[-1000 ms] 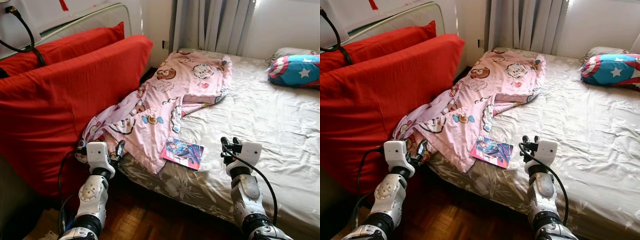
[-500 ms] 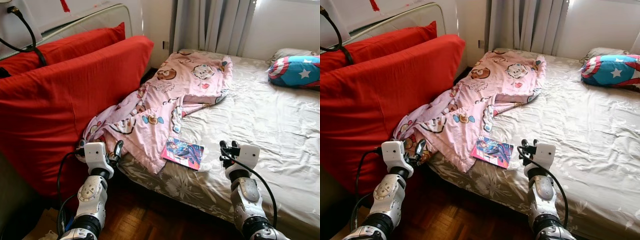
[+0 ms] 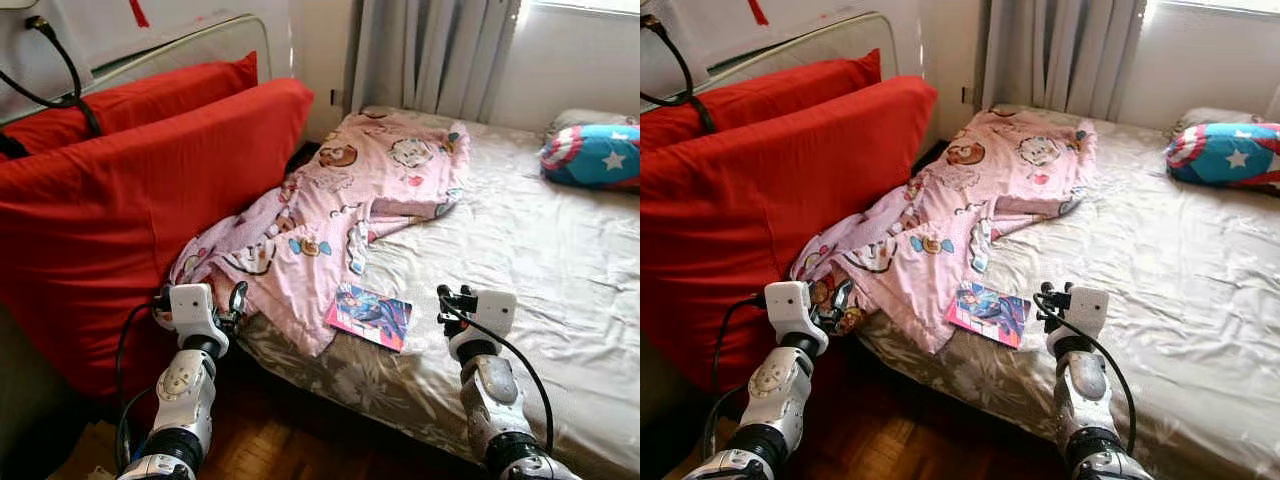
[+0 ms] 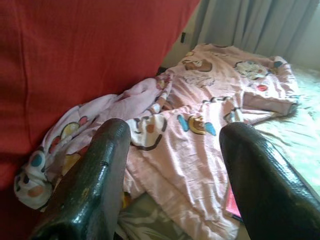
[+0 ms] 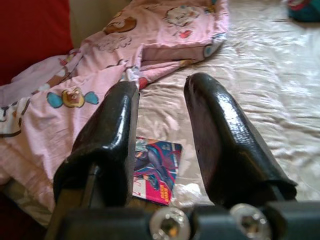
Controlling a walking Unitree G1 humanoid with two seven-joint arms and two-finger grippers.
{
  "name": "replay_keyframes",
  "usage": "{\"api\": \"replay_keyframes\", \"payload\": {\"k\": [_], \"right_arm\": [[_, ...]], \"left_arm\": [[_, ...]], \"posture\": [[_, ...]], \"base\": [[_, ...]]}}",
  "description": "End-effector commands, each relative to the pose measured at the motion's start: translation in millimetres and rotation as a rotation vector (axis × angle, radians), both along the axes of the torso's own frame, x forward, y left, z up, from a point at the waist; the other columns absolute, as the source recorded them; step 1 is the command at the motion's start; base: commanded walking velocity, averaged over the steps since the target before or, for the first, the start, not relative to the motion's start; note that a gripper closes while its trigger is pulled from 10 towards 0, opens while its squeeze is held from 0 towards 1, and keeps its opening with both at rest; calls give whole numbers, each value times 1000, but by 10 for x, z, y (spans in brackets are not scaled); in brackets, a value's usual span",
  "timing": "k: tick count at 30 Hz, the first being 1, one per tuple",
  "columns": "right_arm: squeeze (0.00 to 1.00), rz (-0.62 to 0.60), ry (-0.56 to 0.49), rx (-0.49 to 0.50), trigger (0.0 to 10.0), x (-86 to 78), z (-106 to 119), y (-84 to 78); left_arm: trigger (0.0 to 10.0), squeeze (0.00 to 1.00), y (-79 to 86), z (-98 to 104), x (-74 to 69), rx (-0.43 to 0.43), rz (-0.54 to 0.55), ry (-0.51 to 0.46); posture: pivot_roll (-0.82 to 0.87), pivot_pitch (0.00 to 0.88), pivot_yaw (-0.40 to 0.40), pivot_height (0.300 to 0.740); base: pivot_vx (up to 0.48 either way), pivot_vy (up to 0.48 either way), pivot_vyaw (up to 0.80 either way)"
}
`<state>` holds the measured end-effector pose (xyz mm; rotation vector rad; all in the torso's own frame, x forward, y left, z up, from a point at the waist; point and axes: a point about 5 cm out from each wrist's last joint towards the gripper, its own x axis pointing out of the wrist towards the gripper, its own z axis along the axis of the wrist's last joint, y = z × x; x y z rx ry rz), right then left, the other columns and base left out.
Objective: Clean up the room
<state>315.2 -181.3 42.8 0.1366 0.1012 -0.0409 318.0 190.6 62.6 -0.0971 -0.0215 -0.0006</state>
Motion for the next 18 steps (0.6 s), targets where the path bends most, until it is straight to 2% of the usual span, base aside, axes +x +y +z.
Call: {"api": "replay_keyframes", "payload": {"k": [1, 14, 18], "right_arm": [[0, 10, 15, 0, 10000, 13, -5, 20], [0, 15, 14, 10, 10000, 27, 6, 32], [0, 22, 16, 14, 10000, 29, 4, 39]], "left_arm": [[10000, 0, 32, 35, 29, -6, 13, -2], [10000, 0, 39, 59, 44, -11, 16, -11], [10000, 0, 35, 61, 46, -14, 15, -11]], "posture": [[-110, 0, -31, 740], [-109, 0, -28, 740], [-110, 0, -28, 740]], "base": [[394, 0, 0], [393, 0, 0], [271, 0, 0]]}}
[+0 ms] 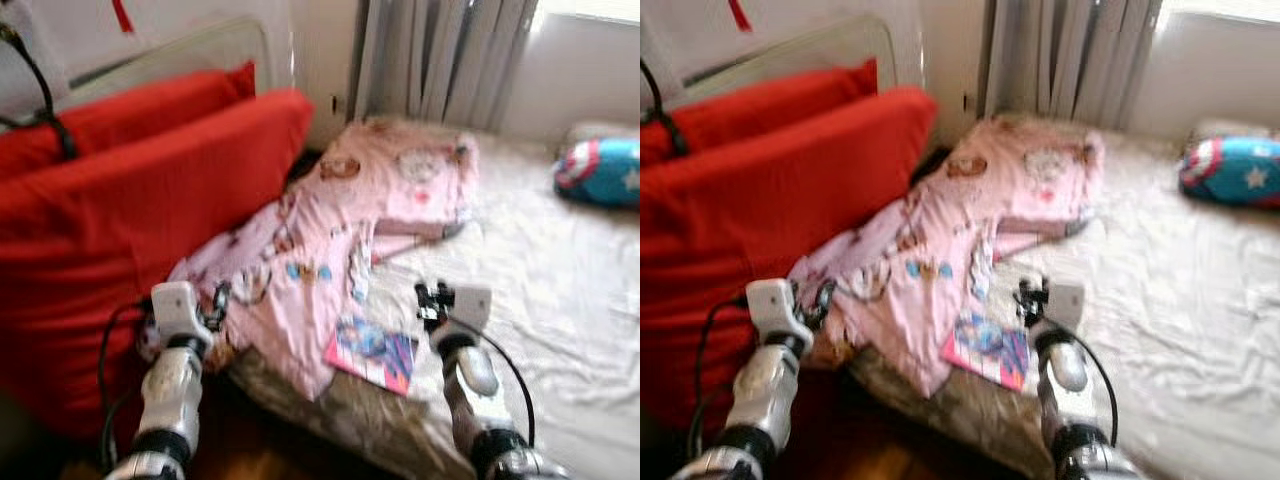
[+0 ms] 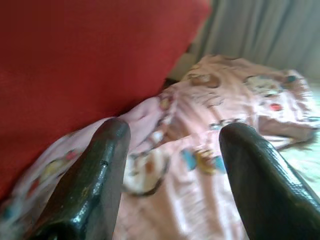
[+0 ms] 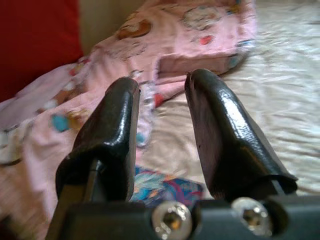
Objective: Clean up the room
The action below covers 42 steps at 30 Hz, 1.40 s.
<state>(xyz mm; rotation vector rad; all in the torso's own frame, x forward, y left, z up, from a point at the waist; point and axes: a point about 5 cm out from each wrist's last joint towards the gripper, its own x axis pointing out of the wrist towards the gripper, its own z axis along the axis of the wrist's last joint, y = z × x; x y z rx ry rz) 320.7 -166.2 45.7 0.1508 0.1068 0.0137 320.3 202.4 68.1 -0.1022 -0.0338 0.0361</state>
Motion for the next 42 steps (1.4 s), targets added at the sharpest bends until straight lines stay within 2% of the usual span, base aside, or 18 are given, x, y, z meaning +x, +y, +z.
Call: {"api": "replay_keyframes", "payload": {"k": [1, 20, 25, 30, 32, 42], "right_arm": [[0, -31, 15, -2, 10000, -25, -25, -111], [0, -15, 8, 7, 10000, -9, -10, -78], [0, -9, 42, -5, 10000, -16, -45, -70], [0, -15, 43, -10, 10000, -22, -52, -60], [0, -15, 16, -5, 10000, -32, -39, -60], [0, -12, 56, -33, 10000, -36, -74, -70]], "left_arm": [[10000, 0, -86, 7, 24, -9, -24, -1], [10000, 0, -127, 48, 50, -7, -28, -16], [10000, 0, -130, 51, 51, -7, -28, -17], [10000, 0, -134, 43, 49, -7, -32, -11], [10000, 0, -135, 43, 49, -7, -31, -12], [10000, 0, -122, 42, 47, -4, -29, -10]], "posture": [[-110, 0, -27, 740], [-109, 0, -20, 740], [-108, 0, -20, 740], [-108, 0, -19, 695], [-108, 0, -20, 695], [-110, 0, -18, 695]], "base": [[0, 0, 0], [0, 0, 0], [0, 0, 0], [0, 0, 0], [0, 0, 0], [0, 0, 0]]}}
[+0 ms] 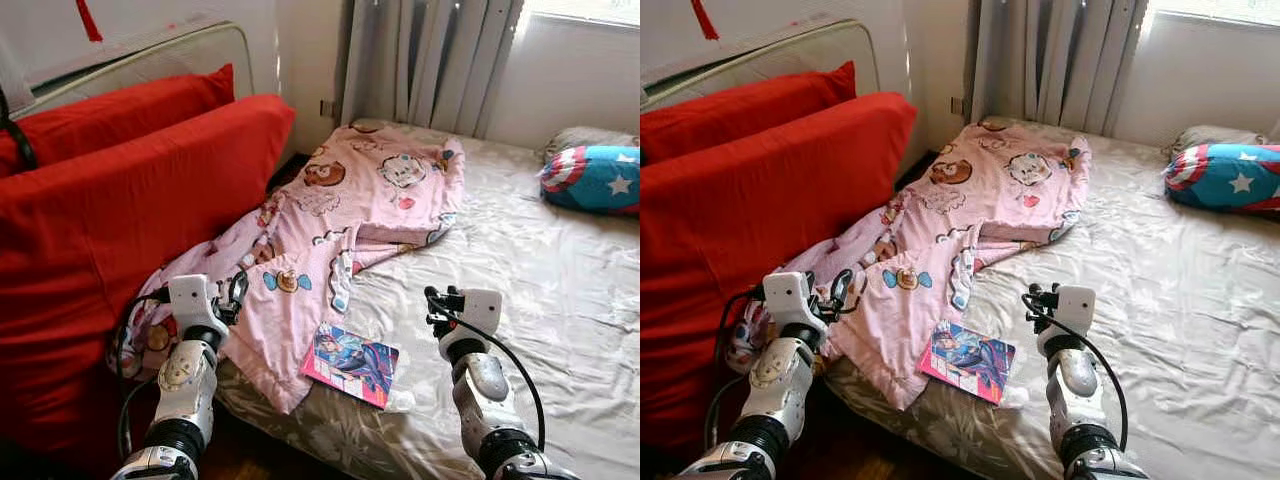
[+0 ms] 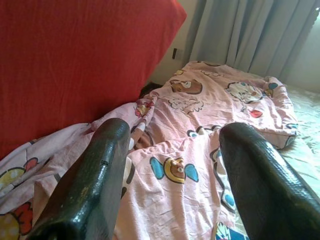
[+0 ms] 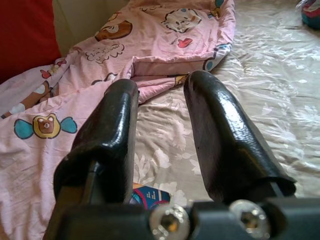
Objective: Clean up the room
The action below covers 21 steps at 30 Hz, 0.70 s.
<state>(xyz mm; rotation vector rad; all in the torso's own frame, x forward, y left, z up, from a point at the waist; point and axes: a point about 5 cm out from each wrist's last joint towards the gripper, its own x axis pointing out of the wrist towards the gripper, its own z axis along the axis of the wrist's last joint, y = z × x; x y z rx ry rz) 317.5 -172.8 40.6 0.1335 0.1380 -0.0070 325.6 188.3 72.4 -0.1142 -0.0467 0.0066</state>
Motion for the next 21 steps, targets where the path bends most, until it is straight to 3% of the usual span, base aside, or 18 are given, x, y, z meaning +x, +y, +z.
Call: {"api": "replay_keyframes", "payload": {"k": [1, 6, 21], "right_arm": [[0, 5, 23, -14, 10000, -4, -22, -4], [0, 11, -25, 3, 10000, 5, 25, 1], [0, 26, 22, 12, 10000, 4, -19, 18]], "left_arm": [[10000, 0, 20, -1, -7, 7, 1, 5], [10000, 0, 29, -7, -11, 7, 3, 8], [10000, 0, 23, -13, -15, 7, 2, 9]], "posture": [[-110, 0, -18, 695], [-111, 0, -17, 675], [-110, 0, -16, 665]], "base": [[0, 0, 0], [0, 0, 0], [0, 0, 0]]}}
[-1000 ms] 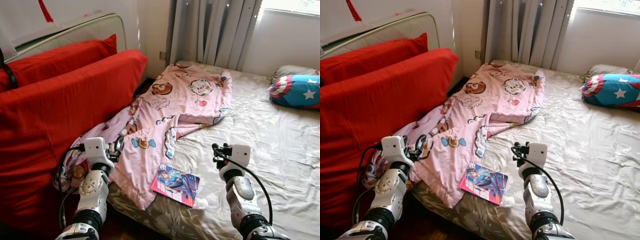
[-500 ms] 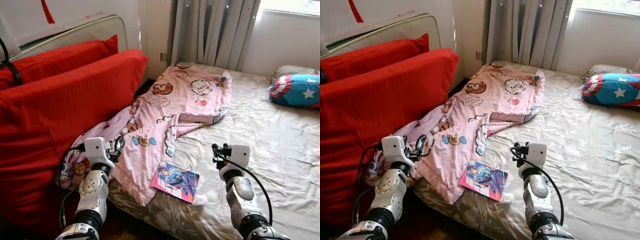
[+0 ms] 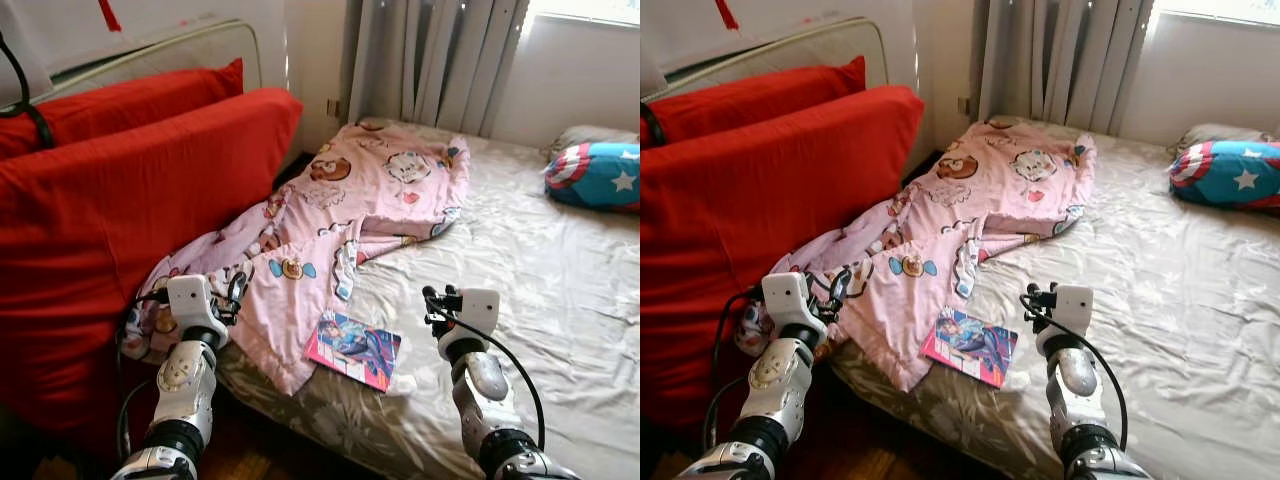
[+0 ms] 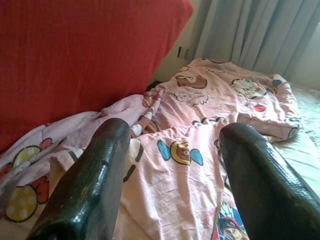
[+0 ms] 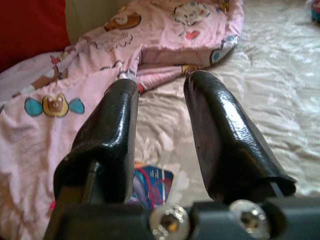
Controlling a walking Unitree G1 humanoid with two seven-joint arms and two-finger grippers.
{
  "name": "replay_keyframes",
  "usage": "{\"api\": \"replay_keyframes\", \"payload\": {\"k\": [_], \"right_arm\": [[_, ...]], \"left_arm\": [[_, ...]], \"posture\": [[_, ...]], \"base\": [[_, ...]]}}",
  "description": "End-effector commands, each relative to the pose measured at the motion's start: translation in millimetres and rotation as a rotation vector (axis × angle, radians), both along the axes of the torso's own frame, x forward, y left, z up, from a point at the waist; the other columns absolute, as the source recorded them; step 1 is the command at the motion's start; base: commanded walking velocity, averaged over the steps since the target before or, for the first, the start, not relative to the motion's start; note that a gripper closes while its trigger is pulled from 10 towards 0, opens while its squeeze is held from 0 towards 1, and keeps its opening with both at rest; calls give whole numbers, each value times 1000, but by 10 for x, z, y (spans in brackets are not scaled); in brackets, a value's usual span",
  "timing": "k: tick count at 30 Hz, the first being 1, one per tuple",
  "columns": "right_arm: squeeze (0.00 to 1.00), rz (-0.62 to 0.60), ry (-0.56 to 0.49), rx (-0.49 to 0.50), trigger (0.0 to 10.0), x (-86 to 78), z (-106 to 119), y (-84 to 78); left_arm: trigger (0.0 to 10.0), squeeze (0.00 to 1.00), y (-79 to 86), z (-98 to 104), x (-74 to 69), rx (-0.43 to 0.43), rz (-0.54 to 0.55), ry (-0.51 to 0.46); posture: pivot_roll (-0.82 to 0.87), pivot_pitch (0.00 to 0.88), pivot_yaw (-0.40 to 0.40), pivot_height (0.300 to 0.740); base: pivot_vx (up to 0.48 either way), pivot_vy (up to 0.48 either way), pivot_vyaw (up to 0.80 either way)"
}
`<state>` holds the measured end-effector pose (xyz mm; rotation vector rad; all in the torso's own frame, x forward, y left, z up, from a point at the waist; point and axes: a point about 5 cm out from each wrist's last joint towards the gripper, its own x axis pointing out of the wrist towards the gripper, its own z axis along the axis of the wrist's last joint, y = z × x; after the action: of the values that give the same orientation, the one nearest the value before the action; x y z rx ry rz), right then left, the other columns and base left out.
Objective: Clean up the room
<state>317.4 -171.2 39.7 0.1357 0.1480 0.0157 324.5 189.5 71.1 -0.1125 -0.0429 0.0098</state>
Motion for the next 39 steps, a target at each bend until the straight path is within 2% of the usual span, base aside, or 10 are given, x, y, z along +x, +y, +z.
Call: {"api": "replay_keyframes", "payload": {"k": [1, 5, 22, 25, 34, 39], "right_arm": [[0, 7, 12, 3, 10000, 4, -9, 12], [0, 3, -16, 11, 10000, -5, 7, 18], [0, 18, -1, 11, 10000, -25, -27, 54], [0, 53, -3, -6, 10000, -28, -29, 93], [0, 64, -1, 8, 10000, -42, -45, 111], [0, 43, 7, 21, 10000, -40, -49, 77]], "left_arm": [[10000, 0, 14, -2, -6, 5, 0, 5], [10000, 0, 12, -9, -10, 7, -2, 8], [10000, 0, -3, -38, -32, 7, -14, 18], [10000, 0, -16, -42, -39, 6, -17, 18], [10000, 0, -31, -53, -47, 2, -25, 22], [10000, 0, -52, -60, -47, -1, -35, 27]], "posture": [[-110, 0, -16, 655], [-107, 0, -14, 646], [-109, 0, -7, 646], [-107, 0, -6, 646], [-107, 0, -5, 646], [-108, 0, -5, 646]], "base": [[0, 0, 0], [0, 0, 0], [0, 0, 0], [0, 0, 0], [0, 0, 786], [0, 0, 0]]}}
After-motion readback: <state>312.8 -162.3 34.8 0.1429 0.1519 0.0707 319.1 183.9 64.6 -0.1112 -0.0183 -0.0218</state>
